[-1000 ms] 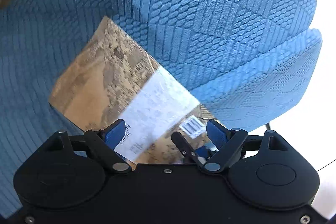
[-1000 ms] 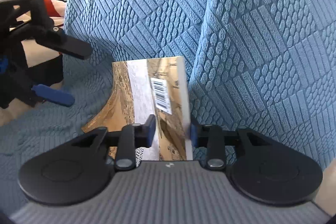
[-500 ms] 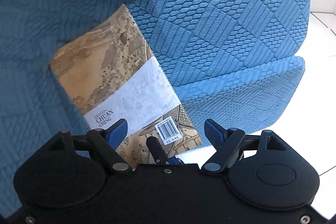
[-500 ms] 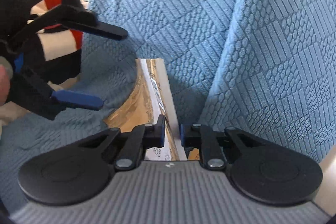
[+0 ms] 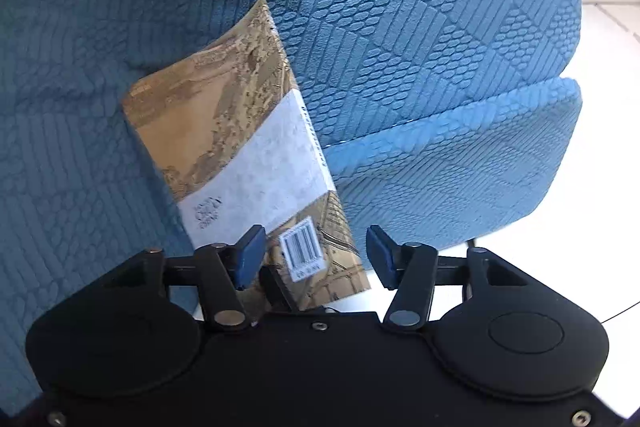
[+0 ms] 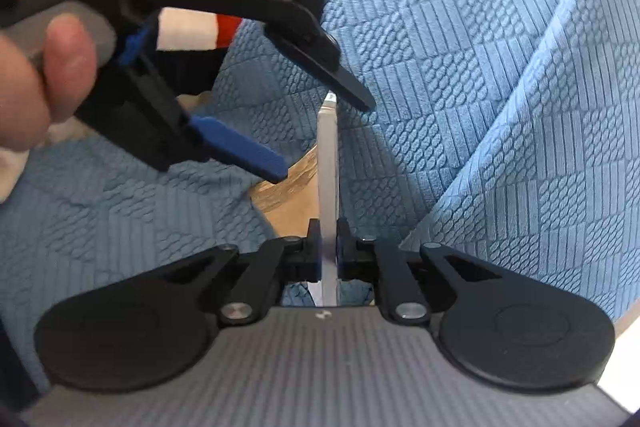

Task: Organize objects

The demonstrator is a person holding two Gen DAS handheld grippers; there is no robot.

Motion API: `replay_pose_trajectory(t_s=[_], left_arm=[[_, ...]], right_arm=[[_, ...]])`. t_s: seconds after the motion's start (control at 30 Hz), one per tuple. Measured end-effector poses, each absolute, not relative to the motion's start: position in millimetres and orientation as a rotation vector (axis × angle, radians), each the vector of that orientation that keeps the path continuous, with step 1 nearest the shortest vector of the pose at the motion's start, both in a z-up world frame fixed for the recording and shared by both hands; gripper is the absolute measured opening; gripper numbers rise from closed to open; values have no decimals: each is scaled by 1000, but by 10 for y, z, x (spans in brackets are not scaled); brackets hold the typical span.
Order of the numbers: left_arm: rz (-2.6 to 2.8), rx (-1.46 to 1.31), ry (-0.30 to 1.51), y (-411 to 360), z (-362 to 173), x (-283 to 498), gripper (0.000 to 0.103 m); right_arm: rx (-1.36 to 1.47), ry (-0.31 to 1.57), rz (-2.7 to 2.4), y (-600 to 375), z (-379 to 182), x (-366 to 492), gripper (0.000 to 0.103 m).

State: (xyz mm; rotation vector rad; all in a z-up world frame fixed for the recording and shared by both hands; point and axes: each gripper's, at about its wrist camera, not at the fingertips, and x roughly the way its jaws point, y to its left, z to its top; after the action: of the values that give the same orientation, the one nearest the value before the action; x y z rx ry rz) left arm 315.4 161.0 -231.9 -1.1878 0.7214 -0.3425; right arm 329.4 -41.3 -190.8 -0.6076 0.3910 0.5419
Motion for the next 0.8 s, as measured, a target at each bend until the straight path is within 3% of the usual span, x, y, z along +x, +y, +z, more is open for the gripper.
replay_pose_trajectory(t_s=[0.27, 0.6, 0.8], left_arm=[[-308, -1143, 793, 1610, -2351, 3069, 44], [-195, -1078, 852, 1615, -2360, 2887, 15], [-119, -1013, 858, 1615, -2305, 2788, 7]], right_arm=[[-715, 370, 591, -323, -2029, 3122, 10], [-733, 385, 651, -285, -2130, 2930, 19], [-555, 513, 697, -386, -1996, 3059, 28]])
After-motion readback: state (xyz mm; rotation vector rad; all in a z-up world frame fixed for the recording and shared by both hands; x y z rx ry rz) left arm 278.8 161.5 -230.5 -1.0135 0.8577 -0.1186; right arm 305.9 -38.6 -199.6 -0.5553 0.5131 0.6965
